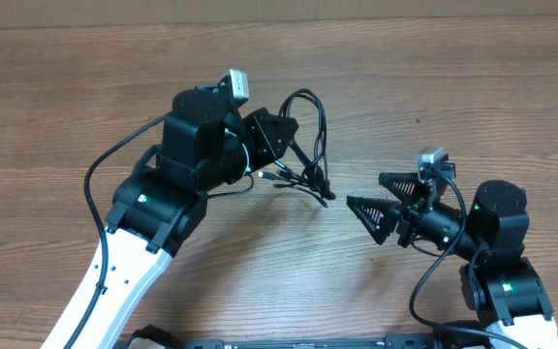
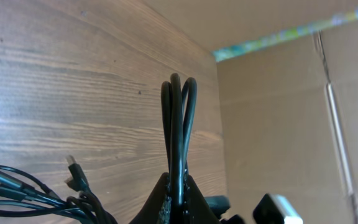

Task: Untangle cables
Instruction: 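Move the right gripper to the hanging cables and grasp a loop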

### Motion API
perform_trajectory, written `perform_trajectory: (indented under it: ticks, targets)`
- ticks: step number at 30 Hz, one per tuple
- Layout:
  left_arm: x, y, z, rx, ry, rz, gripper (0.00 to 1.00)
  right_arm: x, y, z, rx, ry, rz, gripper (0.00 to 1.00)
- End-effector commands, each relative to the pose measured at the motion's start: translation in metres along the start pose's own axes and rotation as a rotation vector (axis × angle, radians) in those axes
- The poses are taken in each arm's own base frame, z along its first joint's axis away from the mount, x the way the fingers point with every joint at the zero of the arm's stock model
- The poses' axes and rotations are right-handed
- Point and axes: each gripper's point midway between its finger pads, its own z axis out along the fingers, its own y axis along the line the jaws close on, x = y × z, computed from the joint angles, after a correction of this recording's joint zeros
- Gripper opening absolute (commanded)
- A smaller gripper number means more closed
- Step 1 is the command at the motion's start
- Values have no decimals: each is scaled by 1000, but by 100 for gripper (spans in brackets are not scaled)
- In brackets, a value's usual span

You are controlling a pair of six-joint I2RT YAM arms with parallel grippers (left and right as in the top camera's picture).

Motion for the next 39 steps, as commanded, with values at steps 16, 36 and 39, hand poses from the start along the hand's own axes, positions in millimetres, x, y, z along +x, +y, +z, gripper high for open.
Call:
perform_trajectory:
  ticks: [16, 36, 39]
  targets:
    - [-12, 6, -11, -48, -81, -364, 4, -22, 43, -4, -211, -39, -89, 100]
    - [-24, 13, -13, -109, -135, 112, 4, -59, 61, -12, -293, -117, 269, 100]
    - [-25, 4, -12, -70, -133, 121, 4, -57, 57, -9, -286, -106, 284, 100]
